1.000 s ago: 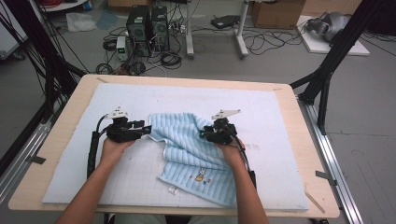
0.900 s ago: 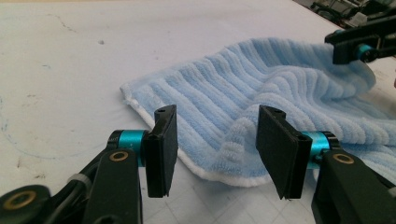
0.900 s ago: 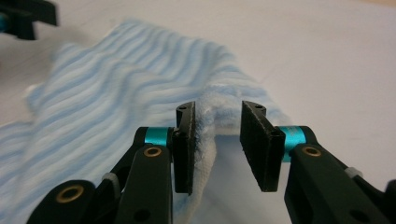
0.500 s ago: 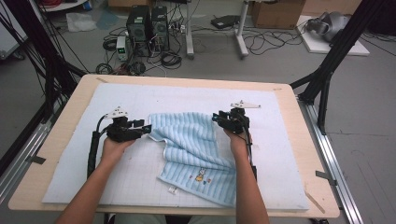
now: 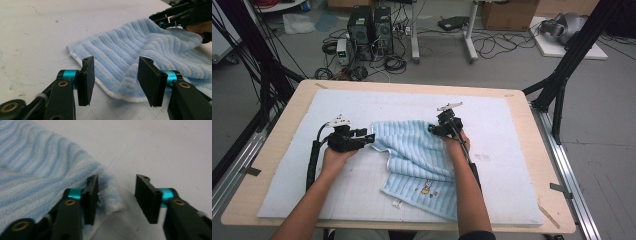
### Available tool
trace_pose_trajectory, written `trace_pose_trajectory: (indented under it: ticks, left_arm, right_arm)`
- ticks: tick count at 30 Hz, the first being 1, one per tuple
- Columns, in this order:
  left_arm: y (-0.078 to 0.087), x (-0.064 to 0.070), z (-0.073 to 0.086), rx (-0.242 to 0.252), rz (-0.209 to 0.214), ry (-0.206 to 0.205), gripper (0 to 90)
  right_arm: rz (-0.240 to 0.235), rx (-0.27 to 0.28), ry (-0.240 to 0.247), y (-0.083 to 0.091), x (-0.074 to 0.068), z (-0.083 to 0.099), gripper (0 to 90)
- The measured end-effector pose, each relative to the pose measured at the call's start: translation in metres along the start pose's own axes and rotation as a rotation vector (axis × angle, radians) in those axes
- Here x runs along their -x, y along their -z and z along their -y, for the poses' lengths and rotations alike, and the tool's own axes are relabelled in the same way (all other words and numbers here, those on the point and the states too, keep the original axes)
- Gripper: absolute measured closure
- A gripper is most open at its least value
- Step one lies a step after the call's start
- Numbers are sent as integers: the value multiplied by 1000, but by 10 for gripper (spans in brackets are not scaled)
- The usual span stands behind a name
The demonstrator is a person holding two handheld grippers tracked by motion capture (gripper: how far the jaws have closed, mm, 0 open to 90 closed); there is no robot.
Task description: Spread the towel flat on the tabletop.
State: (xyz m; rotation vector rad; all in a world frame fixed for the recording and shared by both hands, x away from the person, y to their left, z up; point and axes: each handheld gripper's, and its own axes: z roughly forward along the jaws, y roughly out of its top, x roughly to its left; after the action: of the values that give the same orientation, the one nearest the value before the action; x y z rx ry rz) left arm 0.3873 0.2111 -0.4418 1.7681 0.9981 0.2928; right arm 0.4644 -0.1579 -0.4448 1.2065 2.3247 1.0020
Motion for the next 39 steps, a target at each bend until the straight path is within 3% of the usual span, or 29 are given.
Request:
trace_pose_trajectory:
  ticks: [2,4,5,12,13,14,17,20,23,26,32,35,39]
  left_arm:
    - [0,0,0,-2,2,0,480]
    - [-1,1,0,-3,2,0,480]
    - [-2,2,0,-5,2,-3,480]
    - [-7,5,-1,-1,-8,6,474]
    - [-7,5,-1,-1,-8,6,472]
    - [-9,6,-2,-2,-5,18,469]
    - [-11,9,-5,-8,-2,9,464]
    - [-15,11,-9,-11,5,17,445]
    - [-21,12,-12,-18,10,15,429]
    - [-29,10,-18,-33,7,17,421]
    - [-46,6,-34,-28,17,43,417]
    - [-61,3,-41,-45,23,52,418]
    - [-84,-5,-48,-59,16,84,421]
  right_arm:
    - [-35,-7,30,1,-2,-1,830]
    - [15,-21,109,1,-5,-4,843]
    - [47,-21,113,2,-5,-5,844]
    - [295,105,-2,14,24,-4,842]
    - [295,105,-2,14,24,-4,842]
    - [369,132,-28,20,33,-5,841]
    - [444,172,-100,27,46,-9,831]
    - [422,188,-141,31,53,-11,747]
    - [351,195,-163,37,54,-10,634]
    - [301,218,-171,48,53,-5,604]
    - [272,214,-114,74,49,13,547]
    - [249,212,-134,87,46,26,534]
    - [223,202,-122,104,40,47,527]
